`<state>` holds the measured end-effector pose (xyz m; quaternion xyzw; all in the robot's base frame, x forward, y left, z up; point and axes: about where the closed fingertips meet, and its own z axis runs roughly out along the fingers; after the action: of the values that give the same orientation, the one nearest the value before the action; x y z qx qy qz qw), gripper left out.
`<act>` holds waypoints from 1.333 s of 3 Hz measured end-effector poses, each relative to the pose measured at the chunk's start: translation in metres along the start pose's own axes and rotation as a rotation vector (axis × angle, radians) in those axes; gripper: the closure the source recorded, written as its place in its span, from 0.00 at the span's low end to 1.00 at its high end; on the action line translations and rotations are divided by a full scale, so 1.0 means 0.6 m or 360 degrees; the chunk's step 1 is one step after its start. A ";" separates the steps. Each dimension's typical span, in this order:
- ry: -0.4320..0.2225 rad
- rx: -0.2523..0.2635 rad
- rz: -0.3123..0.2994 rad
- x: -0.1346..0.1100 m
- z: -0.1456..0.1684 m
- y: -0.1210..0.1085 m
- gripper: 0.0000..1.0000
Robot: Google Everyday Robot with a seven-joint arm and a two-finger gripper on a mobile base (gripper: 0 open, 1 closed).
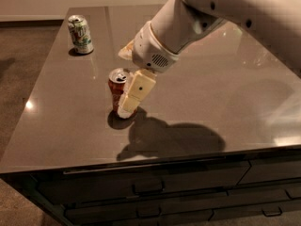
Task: Move coke can near apple
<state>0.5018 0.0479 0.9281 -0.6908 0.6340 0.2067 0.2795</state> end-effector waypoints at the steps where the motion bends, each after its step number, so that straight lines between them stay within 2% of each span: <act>1: 0.0012 -0.0019 -0.0019 -0.005 0.018 -0.009 0.18; 2: 0.0018 -0.0041 -0.0024 -0.002 0.028 -0.014 0.41; 3: 0.0006 -0.0031 -0.0018 0.001 0.017 -0.027 0.65; 4: 0.0008 0.0020 0.0027 0.007 -0.013 -0.057 0.87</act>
Offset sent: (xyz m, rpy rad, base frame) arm 0.0164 0.0115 -0.0187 -0.0197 0.0209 0.0331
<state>0.5355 0.0411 0.9354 -0.6843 0.6417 0.2033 0.2803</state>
